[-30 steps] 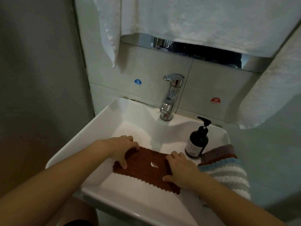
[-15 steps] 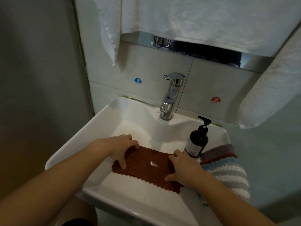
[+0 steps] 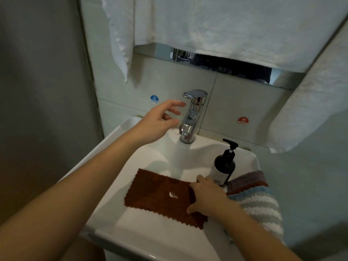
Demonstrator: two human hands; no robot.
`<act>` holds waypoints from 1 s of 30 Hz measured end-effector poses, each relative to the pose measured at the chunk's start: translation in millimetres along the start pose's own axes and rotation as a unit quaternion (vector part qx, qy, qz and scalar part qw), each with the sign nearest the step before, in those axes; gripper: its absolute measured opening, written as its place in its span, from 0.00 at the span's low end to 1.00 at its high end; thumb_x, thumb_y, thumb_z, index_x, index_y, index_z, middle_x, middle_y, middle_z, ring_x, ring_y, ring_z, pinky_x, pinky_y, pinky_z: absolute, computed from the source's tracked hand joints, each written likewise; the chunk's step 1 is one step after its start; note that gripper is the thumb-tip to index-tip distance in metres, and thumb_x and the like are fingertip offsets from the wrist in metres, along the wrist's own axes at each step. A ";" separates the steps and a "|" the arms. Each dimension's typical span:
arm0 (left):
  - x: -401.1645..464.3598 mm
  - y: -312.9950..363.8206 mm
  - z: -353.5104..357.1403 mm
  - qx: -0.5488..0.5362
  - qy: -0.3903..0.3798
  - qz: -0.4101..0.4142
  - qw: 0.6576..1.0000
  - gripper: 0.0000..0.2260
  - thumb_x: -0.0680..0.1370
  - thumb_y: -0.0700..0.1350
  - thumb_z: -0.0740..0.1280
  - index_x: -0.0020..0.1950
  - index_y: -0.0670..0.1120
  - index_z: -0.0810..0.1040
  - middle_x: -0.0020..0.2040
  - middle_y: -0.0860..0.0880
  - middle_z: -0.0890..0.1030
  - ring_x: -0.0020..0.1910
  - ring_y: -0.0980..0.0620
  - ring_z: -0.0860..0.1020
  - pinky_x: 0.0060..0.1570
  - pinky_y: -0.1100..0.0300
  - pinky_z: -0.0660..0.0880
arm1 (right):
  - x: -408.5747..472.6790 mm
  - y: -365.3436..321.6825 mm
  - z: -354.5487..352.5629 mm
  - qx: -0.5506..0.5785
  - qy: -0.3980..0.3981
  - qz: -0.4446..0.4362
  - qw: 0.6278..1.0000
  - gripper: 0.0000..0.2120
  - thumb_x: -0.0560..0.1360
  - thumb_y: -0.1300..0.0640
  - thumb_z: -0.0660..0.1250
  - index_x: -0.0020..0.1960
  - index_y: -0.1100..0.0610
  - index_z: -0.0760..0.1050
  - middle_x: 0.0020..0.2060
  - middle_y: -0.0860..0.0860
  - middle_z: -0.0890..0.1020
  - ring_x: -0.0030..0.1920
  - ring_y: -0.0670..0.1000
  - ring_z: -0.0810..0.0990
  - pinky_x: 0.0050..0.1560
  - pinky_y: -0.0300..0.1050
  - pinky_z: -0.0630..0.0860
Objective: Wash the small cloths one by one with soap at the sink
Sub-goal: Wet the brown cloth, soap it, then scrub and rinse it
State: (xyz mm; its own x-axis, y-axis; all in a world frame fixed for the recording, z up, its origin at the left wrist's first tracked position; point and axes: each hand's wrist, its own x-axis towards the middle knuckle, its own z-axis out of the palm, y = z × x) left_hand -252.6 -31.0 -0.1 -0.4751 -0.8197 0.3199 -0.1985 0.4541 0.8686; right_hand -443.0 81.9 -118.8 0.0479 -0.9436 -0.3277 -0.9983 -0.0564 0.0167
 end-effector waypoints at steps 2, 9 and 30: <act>5.1 7.3 4.2 -0.011 -0.005 0.008 1.000 0.20 0.79 0.37 0.65 0.67 0.56 0.72 0.57 0.53 0.75 0.49 0.51 0.77 0.38 0.68 0.74 | -0.6 -0.1 0.4 0.011 -0.004 -0.001 1.000 0.37 0.67 0.36 0.73 0.70 0.53 0.68 0.61 0.52 0.69 0.62 0.55 0.67 0.57 0.52 0.72; 11.0 14.3 5.4 -0.026 -0.008 0.008 1.000 0.22 0.78 0.34 0.65 0.64 0.58 0.71 0.57 0.51 0.75 0.46 0.52 0.77 0.38 0.67 0.76 | 0.6 1.9 0.5 0.037 -0.004 -0.003 0.999 0.37 0.67 0.37 0.74 0.69 0.53 0.68 0.59 0.51 0.69 0.60 0.54 0.68 0.55 0.52 0.72; 21.0 29.7 1.7 -0.043 -0.014 0.016 0.999 0.23 0.76 0.33 0.66 0.60 0.60 0.74 0.54 0.52 0.76 0.45 0.55 0.77 0.39 0.60 0.76 | 1.8 3.1 1.3 0.055 -0.010 -0.004 0.998 0.37 0.67 0.39 0.74 0.70 0.53 0.67 0.60 0.52 0.68 0.61 0.55 0.67 0.59 0.52 0.72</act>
State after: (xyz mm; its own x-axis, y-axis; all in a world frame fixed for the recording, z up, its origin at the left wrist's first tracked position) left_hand -269.9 -34.1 31.8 -0.5036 -0.7947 0.3389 -0.1083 0.4472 0.8879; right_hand -446.1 80.5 -120.6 0.0558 -0.9364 -0.3464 -0.9957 -0.0266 -0.0886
